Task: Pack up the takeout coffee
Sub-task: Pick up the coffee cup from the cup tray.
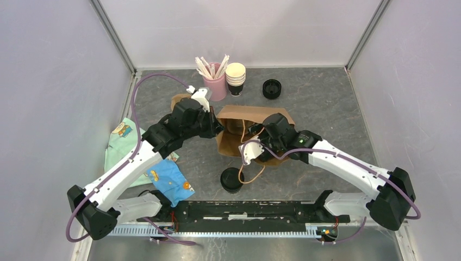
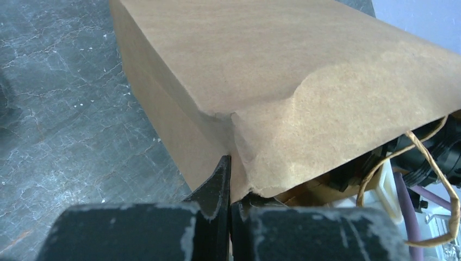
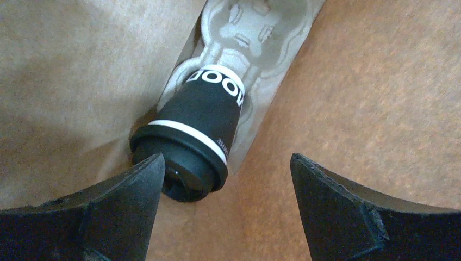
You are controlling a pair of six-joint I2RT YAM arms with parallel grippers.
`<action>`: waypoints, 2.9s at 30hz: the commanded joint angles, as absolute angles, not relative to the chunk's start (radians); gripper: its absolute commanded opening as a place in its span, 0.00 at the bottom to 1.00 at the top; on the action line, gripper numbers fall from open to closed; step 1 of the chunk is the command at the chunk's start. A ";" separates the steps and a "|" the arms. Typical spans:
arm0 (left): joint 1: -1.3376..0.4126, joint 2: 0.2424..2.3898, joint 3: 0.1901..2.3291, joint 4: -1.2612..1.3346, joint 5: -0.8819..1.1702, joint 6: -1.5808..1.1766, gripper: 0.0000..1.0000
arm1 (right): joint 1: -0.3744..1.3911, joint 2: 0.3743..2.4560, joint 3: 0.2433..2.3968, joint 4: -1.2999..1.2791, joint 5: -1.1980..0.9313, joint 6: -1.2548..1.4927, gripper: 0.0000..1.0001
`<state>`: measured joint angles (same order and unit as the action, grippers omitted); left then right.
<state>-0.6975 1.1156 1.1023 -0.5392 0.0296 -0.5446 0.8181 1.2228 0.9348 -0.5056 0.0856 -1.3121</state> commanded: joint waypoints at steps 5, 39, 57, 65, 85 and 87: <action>-0.702 1.054 1.089 -0.480 0.100 -0.489 0.02 | 0.802 1.255 0.979 -0.528 0.137 -1.181 0.97; -0.701 1.118 1.130 -0.534 0.028 -0.538 0.02 | 0.793 1.335 0.965 -0.391 0.298 -0.789 0.98; -0.701 1.130 1.150 -0.526 0.013 -0.532 0.02 | 0.792 1.520 0.994 -0.341 0.449 -0.781 0.98; -0.701 1.166 1.182 -0.583 -0.045 -0.537 0.02 | 0.793 1.552 1.066 -0.391 0.495 -0.784 0.84; -0.668 1.034 1.166 -0.624 -0.192 -0.582 0.37 | 0.823 1.560 1.221 -0.589 0.409 -0.672 0.38; -0.664 1.012 1.168 -0.643 -0.209 -0.594 0.42 | 0.824 1.560 1.225 -0.594 0.398 -0.666 0.37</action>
<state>-0.6743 1.0782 1.1500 -0.6094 -0.1402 -0.5385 0.8196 1.5700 1.1805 -0.5674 0.4187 -0.7029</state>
